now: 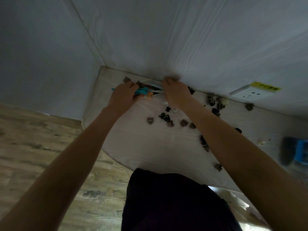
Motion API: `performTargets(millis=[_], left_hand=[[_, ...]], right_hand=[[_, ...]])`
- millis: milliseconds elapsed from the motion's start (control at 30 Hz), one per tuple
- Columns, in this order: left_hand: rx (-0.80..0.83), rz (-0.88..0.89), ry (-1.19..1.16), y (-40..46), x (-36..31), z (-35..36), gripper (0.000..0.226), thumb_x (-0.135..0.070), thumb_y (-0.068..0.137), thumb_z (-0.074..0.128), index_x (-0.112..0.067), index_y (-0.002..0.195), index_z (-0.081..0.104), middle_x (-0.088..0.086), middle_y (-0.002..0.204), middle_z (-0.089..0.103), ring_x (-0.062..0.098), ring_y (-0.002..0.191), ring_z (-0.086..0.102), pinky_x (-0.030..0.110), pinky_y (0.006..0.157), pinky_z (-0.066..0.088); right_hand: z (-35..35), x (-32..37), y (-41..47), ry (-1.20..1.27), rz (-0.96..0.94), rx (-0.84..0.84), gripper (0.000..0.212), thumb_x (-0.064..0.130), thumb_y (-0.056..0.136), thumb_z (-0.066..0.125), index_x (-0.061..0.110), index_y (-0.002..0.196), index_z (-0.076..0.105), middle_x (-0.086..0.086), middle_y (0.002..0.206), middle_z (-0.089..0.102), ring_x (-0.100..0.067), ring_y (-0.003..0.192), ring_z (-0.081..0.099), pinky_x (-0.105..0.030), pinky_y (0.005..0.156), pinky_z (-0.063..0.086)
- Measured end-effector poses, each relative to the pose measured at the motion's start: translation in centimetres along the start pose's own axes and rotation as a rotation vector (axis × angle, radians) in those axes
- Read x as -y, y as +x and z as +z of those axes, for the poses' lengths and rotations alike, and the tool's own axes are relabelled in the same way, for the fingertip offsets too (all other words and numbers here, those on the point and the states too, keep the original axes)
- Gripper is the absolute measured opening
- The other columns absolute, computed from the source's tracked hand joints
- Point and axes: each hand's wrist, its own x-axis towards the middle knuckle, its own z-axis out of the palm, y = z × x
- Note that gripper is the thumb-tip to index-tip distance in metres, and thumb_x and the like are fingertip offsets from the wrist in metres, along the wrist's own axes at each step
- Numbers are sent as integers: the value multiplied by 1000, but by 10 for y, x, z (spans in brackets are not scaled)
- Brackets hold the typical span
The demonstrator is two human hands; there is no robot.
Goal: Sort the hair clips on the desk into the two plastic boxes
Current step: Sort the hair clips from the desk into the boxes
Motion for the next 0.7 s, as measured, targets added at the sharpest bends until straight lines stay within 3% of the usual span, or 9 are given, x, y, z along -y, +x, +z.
performTargets(millis=[233,400,700], left_hand=[[42,-9,-33,4,-1,4,46,-25,90,57,-2,129,48,26,116,56,38,106,52,42,88,38],[13,13,-3,-6,7,7,44,-28,87,62,-2,122,52,23,113,55,37,104,51,44,83,44],[-10,122,45,-20,20,6,35,-21,80,70,-2,106,58,18,114,58,36,98,51,44,74,47]], right_hand=[[2,-7,2,3,-37,23,28,11,94,42,1,119,48,-21,116,58,-32,107,53,-36,83,40],[-1,-19,-16,163,-9,5,22,15,93,46,5,113,49,-17,104,62,-32,89,59,-35,67,40],[-12,-5,-8,498,62,-108,24,14,94,49,-1,112,46,-21,100,63,-20,73,51,-27,63,35]])
